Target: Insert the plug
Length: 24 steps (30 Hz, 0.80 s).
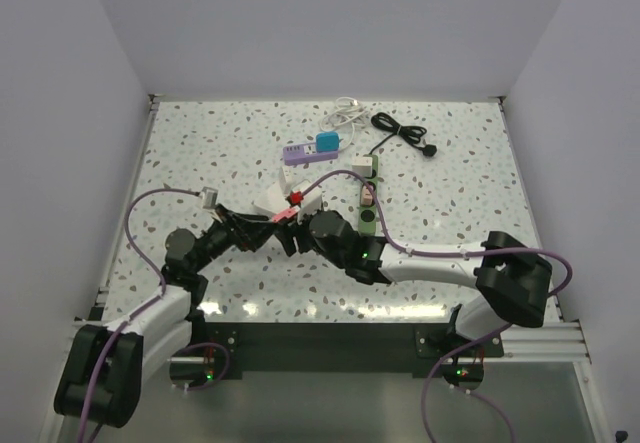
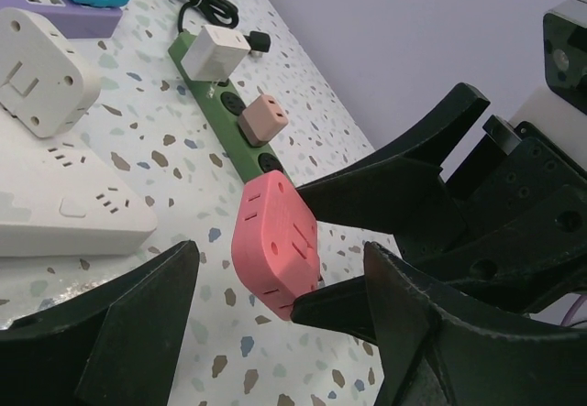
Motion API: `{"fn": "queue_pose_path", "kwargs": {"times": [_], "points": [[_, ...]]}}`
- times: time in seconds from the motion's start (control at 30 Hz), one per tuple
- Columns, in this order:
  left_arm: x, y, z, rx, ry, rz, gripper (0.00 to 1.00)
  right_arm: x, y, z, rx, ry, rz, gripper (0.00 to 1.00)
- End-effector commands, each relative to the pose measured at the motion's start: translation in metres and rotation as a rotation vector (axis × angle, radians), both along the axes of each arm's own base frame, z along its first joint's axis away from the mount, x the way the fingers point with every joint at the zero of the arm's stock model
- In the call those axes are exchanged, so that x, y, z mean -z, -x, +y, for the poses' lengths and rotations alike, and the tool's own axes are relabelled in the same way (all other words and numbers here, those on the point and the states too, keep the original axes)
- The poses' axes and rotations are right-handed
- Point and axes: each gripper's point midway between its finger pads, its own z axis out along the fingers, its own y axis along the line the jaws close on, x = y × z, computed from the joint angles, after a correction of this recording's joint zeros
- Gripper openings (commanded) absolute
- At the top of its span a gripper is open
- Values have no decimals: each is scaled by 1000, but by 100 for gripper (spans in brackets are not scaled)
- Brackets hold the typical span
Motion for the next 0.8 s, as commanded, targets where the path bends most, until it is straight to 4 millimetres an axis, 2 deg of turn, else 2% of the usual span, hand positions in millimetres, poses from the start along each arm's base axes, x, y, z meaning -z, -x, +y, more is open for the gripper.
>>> {"fn": "queue_pose_path", "kwargs": {"times": [0.0, 0.17, 0.3, 0.57, 0.6, 0.73, 0.77], "points": [[-10, 8, -9, 52, 20, -42, 76, -32, 1, 7, -26, -104, -46, 0], [-9, 10, -20, 81, 17, -37, 66, -37, 4, 6, -38, -118, -53, 0], [-8, 12, -27, 106, 19, -33, 53, -37, 3, 3, -31, -113, -57, 0], [-2, 14, -32, 125, 14, -23, 45, -43, 3, -1, -25, -119, -70, 1], [-4, 16, -34, 138, 17, -32, 36, -43, 3, -2, -22, -119, -71, 1], [-10, 25, -40, 191, 26, -72, 20, -38, 1, -3, -12, -101, -76, 3], [-9, 26, -41, 202, 25, -75, 13, -38, 0, -5, -8, -97, -78, 5]]}}
